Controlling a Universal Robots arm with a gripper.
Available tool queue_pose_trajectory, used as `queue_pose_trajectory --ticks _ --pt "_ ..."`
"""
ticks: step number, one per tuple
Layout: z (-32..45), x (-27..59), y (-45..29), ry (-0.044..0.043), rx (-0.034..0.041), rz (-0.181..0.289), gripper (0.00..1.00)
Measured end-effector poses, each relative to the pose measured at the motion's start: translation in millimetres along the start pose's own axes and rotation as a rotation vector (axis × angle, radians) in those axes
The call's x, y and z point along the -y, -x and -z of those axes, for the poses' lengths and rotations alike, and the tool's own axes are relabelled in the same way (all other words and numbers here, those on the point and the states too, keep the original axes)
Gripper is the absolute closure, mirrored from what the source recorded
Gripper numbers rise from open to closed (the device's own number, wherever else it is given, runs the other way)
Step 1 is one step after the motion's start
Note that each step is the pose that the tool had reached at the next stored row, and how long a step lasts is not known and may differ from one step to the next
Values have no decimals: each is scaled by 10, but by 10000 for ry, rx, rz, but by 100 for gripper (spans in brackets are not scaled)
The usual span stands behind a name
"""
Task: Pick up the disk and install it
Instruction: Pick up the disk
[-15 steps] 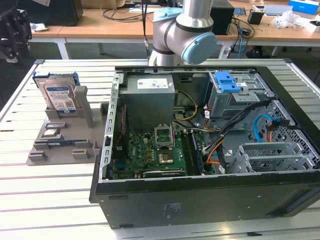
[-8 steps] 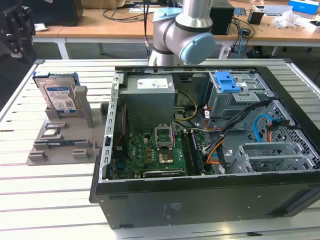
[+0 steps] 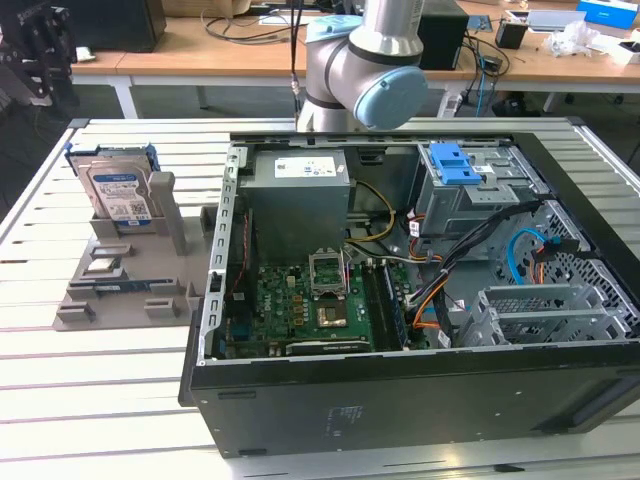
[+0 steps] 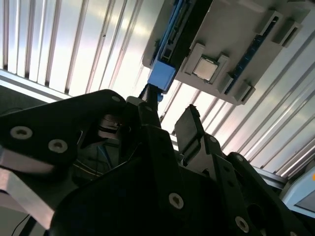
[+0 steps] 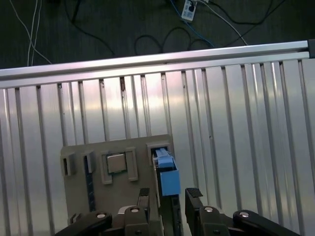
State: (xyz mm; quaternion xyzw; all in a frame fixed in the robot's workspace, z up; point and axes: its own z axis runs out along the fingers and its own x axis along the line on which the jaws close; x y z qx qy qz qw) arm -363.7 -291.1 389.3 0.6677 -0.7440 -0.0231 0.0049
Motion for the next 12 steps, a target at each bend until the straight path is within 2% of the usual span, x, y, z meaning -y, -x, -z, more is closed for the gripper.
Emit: queue_pose_trajectory --ticks 5,6,12 --pt "-5 -13 116 1 0 0 58" --pt "-8 -18 169 0 0 1 58" --pt "-14 -38 350 1 0 3 58"
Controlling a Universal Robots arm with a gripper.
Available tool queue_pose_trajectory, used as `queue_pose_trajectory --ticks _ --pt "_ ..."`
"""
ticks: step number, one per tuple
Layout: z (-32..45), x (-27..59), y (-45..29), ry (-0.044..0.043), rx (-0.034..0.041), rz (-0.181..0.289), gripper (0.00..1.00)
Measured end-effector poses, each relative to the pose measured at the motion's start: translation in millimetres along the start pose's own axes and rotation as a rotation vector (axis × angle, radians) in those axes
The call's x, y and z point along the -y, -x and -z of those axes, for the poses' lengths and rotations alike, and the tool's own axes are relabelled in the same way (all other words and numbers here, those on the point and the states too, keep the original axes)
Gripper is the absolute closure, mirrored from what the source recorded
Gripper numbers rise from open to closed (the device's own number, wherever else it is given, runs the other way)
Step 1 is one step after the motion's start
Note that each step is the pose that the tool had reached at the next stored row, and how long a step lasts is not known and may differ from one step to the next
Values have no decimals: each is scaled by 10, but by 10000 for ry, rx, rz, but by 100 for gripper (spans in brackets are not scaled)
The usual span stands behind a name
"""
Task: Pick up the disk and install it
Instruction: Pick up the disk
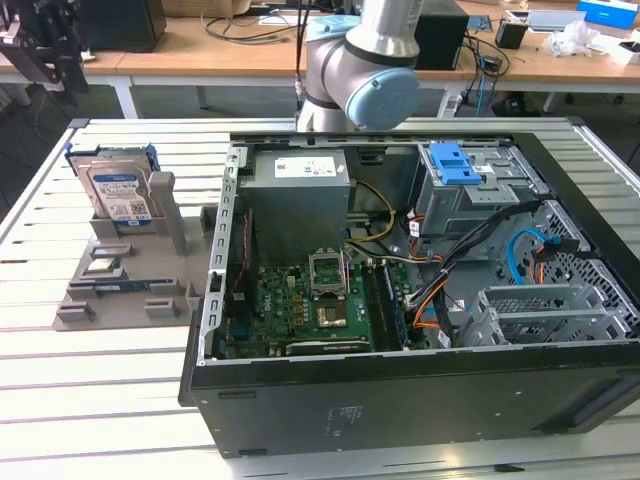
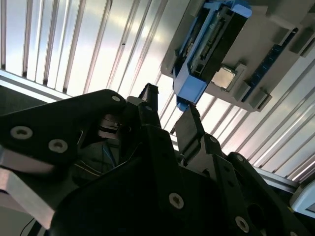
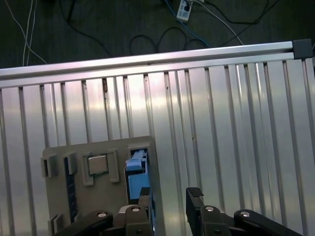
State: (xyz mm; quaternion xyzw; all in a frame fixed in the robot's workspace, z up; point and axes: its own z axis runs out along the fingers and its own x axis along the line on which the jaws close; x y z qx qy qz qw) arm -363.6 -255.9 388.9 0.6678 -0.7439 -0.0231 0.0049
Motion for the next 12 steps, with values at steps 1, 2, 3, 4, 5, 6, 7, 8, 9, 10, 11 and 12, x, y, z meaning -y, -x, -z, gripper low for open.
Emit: queue_pose_trajectory --ticks 1,2,3,4,5,6,7,8,9,10,11,12 --pt "-1 -2 20 -1 0 -1 58" --pt "-2 -5 47 -1 0 -3 58" --pt "-3 -8 70 -1 0 -2 58" --pt "-4 -10 93 -1 1 -1 58" --pt "-6 -12 117 -2 1 0 58" --pt "-6 -16 149 0 0 -1 58" --pt "-7 -19 171 0 0 -2 58" --pt "-8 -21 191 0 0 -2 58" --pt "-9 -24 218 0 0 -1 58" --pt "-10 -25 238 0 0 0 58" --pt "-12 -29 275 -1 0 0 58" --pt "-13 -32 295 -1 1 -1 58"
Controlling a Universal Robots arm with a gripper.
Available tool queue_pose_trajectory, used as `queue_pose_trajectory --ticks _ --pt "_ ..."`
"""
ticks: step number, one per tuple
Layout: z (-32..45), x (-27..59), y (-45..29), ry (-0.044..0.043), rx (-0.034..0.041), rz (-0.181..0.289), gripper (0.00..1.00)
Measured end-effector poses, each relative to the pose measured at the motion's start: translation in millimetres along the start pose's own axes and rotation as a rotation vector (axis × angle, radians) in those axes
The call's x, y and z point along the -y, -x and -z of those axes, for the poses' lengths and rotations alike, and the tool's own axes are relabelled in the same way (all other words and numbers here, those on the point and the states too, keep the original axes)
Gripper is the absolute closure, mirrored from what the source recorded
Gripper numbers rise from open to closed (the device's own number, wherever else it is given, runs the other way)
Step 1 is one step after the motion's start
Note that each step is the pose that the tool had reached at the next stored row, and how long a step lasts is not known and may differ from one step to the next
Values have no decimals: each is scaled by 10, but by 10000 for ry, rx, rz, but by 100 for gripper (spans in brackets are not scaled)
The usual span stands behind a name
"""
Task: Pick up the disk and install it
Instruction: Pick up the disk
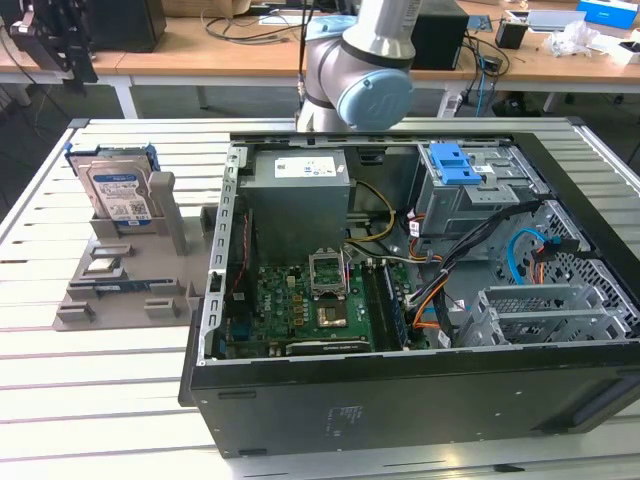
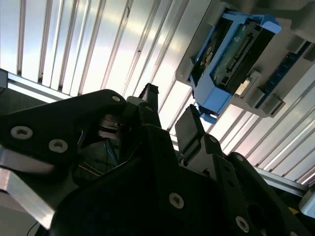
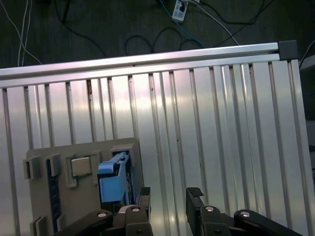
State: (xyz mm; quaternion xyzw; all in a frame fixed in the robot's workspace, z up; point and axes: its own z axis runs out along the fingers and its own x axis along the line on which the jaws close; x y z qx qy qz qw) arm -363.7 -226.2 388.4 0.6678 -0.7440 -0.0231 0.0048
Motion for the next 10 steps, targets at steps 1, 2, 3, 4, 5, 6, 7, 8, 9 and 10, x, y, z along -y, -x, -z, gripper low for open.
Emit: queue_pose_trajectory --ticks 1,2,3,4,5,6,7,8,9,10 --pt "-1 -3 23 0 0 -1 58" --pt "-3 -6 56 0 0 1 58" --pt "-5 -8 75 -1 0 1 58" --pt "-6 -9 93 -1 -1 2 58" --pt "-7 -12 112 0 0 1 58" --pt "-8 -14 130 0 0 0 58" --pt "-9 -16 149 0 0 0 58" --pt "-11 -18 170 1 -1 -1 58" --pt "-13 -20 193 0 -1 1 58" --pt "-15 -22 216 1 -1 2 58"
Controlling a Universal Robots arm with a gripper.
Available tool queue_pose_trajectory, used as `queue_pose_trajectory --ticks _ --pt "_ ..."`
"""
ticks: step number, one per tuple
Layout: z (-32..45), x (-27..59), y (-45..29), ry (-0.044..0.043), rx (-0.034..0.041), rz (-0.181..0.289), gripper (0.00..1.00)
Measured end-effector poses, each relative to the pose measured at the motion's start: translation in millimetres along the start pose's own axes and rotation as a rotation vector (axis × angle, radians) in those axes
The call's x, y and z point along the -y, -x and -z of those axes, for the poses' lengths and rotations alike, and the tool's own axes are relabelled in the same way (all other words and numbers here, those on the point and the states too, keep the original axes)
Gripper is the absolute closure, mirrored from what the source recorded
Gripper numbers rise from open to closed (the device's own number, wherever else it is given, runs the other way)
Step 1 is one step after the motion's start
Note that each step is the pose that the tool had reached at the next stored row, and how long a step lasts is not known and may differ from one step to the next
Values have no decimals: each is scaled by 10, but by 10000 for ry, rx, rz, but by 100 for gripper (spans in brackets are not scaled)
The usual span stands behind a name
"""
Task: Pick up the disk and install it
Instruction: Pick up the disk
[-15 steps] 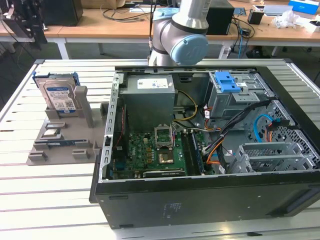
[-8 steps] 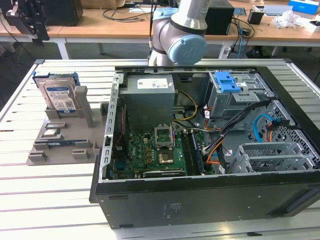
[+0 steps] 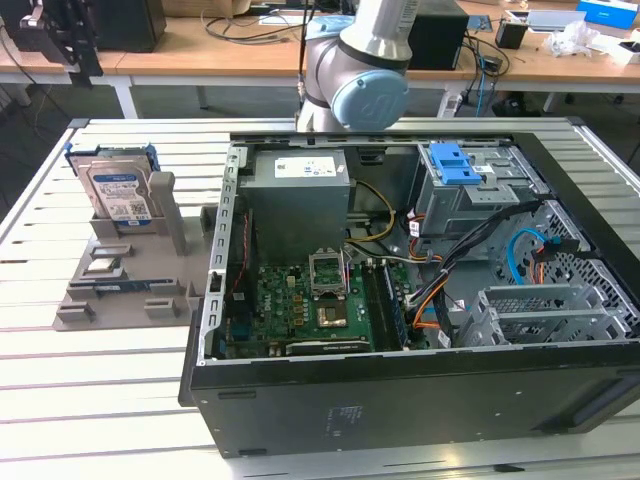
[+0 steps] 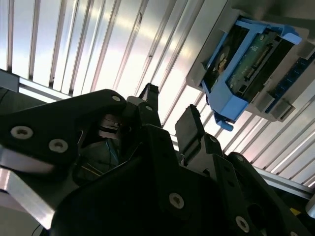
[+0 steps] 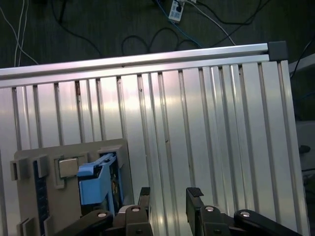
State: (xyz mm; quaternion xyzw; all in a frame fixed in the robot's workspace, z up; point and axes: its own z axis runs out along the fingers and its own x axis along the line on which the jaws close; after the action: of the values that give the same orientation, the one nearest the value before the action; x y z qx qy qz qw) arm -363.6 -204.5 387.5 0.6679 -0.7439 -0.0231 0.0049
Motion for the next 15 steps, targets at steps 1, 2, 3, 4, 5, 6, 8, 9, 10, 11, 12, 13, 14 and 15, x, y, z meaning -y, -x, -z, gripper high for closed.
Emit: queue_pose_trajectory --ticks 1,2,3,4,5,6,8,9,10,11,12,13,14,15 --pt "-3 -2 22 -1 1 0 58" --pt "-4 -5 42 -2 1 -2 58" --pt "-5 -8 69 -1 1 -2 58" --pt "-7 -9 87 -1 1 -1 58" --pt "-8 -12 109 -2 0 -1 58" --pt "-9 -13 125 -1 1 0 58" --pt "-11 -17 156 -1 1 -2 58" --pt "-13 -20 181 -1 0 -1 58" --pt "-14 -21 195 0 0 -2 58" --pt "-15 -22 208 0 1 -2 58" --pt "-17 -24 224 -1 0 -1 58" --pt "-19 -25 234 -1 0 -1 58" --pt "-23 -26 246 -1 0 -1 58" --pt "-27 -27 255 0 0 0 58"
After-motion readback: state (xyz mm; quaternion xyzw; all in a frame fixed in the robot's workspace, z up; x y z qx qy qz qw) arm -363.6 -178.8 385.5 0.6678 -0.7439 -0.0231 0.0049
